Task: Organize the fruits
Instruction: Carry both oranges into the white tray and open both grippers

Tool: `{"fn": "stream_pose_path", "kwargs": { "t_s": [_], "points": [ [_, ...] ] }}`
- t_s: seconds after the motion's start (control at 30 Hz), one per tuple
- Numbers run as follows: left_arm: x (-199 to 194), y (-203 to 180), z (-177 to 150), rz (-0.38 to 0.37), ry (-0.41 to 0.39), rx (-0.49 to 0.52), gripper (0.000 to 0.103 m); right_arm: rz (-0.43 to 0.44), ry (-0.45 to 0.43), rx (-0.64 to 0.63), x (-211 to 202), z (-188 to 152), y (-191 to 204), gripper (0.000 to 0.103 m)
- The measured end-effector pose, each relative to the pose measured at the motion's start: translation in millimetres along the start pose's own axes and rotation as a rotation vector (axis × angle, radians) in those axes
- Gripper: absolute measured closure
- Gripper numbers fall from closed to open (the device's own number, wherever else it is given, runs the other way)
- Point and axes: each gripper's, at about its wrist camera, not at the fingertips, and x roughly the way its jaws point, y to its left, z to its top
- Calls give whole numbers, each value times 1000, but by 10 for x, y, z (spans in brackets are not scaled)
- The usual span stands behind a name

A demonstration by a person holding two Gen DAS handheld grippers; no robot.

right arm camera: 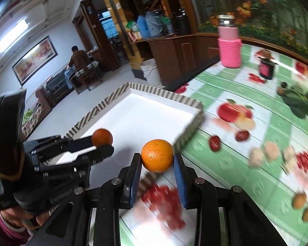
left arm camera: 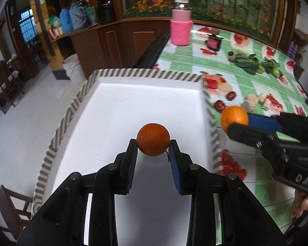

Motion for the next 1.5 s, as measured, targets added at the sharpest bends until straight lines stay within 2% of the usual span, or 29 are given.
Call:
{"fn": "stream_pose_path", "kwargs": {
  "t_s": [0.2,0.33,0.4,0.5,0.67,0.87,1.1,1.3,1.37,1.4,1.43,1.5],
  "points": [
    [99,147,-16,21,34,-3,72,25,73,-40,479,231,84,72],
    [184,194,-6,22,61,-3,72,6,119,-51,675,222,94,72],
    [216,234,9,10,74,-11,72,-13,124,-68,657,187,110,72],
    [266,260,26,29,85,3,72,-18,121,-75,652,188,119,72],
    [330,274,40,2,119,-12,72,-37,130,-89,670,202,136,72],
    [412,289,48,-9,159,-26,72,-32,118,-67,623,221,99,72],
    [370,277,51,25,131,-20,70,-18,81,-27,456,197,50,72],
    [311,328,30,-2,116,-63,70,-27,28,-12,140,93,-10,72],
    [293,341,18,-8,116,-77,58,-36,14,2,26,43,-48,72],
    [281,336,15,-14,112,-80,40,-39,1,19,-58,7,-96,72],
    [267,336,7,-26,107,-84,31,-39,-7,31,-107,-19,-126,72],
    [227,331,-10,-46,98,-87,31,-46,-23,61,-230,-84,-213,72]
  ]
}}
